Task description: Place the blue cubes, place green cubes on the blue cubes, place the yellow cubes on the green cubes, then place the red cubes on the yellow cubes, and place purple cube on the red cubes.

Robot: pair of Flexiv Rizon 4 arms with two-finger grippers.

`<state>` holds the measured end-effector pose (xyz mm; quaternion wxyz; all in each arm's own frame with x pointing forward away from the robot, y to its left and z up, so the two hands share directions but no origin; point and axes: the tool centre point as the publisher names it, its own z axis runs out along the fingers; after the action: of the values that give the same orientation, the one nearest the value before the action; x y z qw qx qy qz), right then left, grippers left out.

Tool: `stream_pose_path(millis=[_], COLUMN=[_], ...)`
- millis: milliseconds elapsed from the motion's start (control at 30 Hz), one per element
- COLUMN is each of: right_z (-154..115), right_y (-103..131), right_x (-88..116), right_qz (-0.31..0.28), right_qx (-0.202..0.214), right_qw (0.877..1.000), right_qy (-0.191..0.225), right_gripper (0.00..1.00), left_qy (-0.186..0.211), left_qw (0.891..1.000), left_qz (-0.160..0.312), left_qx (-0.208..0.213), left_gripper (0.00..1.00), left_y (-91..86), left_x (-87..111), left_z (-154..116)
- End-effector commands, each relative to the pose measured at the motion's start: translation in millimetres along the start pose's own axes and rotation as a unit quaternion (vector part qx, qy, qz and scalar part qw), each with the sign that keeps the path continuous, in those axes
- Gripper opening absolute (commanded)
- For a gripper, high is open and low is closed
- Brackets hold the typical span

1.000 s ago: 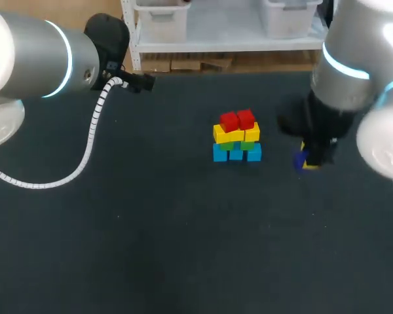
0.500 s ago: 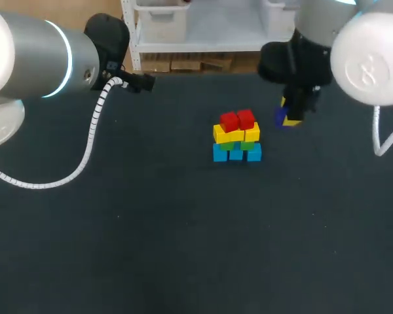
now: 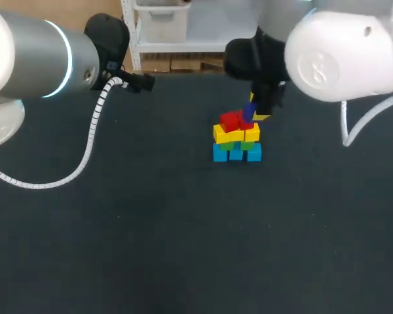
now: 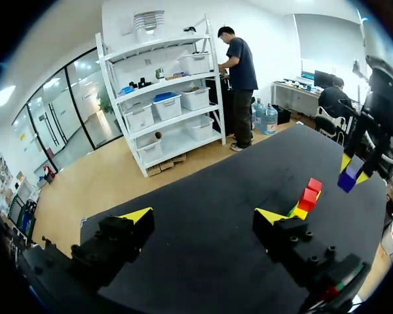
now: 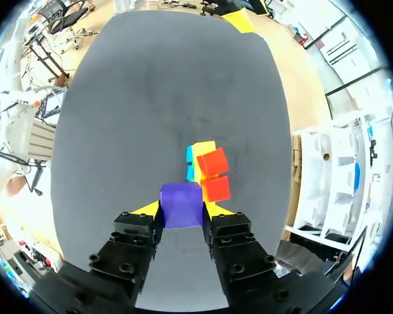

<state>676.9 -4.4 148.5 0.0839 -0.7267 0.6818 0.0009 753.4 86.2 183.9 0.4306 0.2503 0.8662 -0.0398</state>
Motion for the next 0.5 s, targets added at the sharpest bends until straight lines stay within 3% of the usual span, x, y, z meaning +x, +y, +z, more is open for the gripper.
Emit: stream_pose_path(millis=[33,500], right_z=[5.9,21.1], right_y=[-15.0,-39.1], right_x=[-7.9,-11.8], right_qz=[0.005,0.024], right_qx=[-0.008,-0.014], right_qw=[1.0,1.0], right_qy=[0.005,0.007], right_gripper=[0.0,0.0], left_qy=[0.0,0.0], left_qw=[1.0,1.0], left_qz=[0.0,0.0], left_qx=[0.002,0.002], left_gripper=[1.0,1.0], left_y=[1.2,1.2], left_x=[-0.6,-0.6], left_z=[0.9,0.9])
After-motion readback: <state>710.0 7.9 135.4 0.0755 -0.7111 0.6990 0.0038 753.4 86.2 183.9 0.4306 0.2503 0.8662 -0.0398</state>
